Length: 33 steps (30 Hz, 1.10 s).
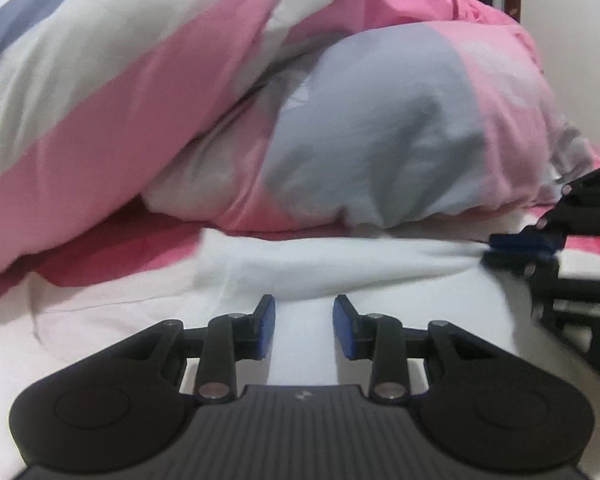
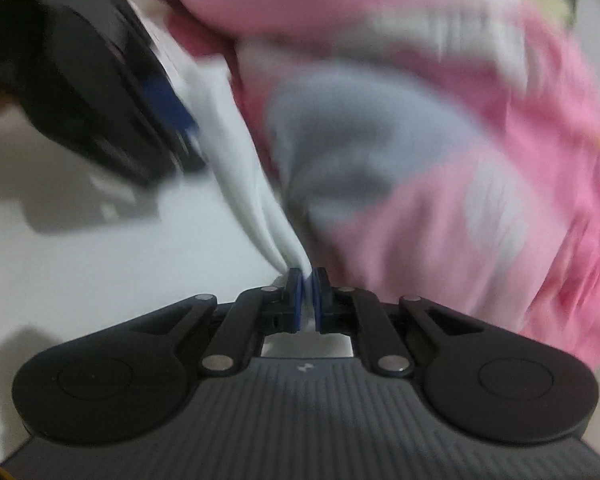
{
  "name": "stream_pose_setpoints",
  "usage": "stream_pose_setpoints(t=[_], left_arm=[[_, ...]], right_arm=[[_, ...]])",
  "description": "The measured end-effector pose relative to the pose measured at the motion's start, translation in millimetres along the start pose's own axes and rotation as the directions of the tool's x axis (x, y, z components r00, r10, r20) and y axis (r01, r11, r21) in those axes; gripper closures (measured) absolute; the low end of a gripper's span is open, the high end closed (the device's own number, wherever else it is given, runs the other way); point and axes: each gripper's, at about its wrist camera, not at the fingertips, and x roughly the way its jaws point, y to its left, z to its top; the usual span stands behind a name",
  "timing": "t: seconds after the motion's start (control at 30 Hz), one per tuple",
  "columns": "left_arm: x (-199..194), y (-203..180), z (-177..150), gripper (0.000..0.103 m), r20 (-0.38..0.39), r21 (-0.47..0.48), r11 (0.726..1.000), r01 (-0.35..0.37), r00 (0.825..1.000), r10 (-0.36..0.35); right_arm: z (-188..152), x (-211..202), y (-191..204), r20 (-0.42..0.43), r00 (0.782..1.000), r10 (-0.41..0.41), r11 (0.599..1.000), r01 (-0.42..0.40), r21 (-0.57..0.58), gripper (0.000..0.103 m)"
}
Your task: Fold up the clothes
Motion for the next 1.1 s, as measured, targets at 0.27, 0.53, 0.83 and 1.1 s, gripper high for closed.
stream_pose_setpoints(t=[0.27, 0.53, 0.83, 1.1], left_arm=[[3, -1, -1, 0.059, 0.028, 0.0, 0.996, -0.089, 0.996, 0.089], [3, 1, 3, 0.058, 0.023, -0.011, 0.996, -0.084, 0.996, 0.084], [-43, 30, 8, 0.047, -0.029, -0.091, 0.994, -0.058, 0.998, 0.056], [-78, 51, 1, 0.046, -0.067, -0.136, 0.989, -0.062, 0.996, 0.054]], right_arm=[[6, 0, -52, -0.063, 0.998, 0.031, 0.964, -0.014, 0.264, 0.099], [16, 10, -59, 0.002, 0.946, 0.323, 0.865, -0.296, 0.406, 0.099], [-52, -36, -164, -0.01, 0.989, 0.145, 0.607, -0.081, 0.79, 0.095], [-105, -37, -163, -0.138, 0.912, 0.386, 0.573, -0.121, 0.81, 0.094]])
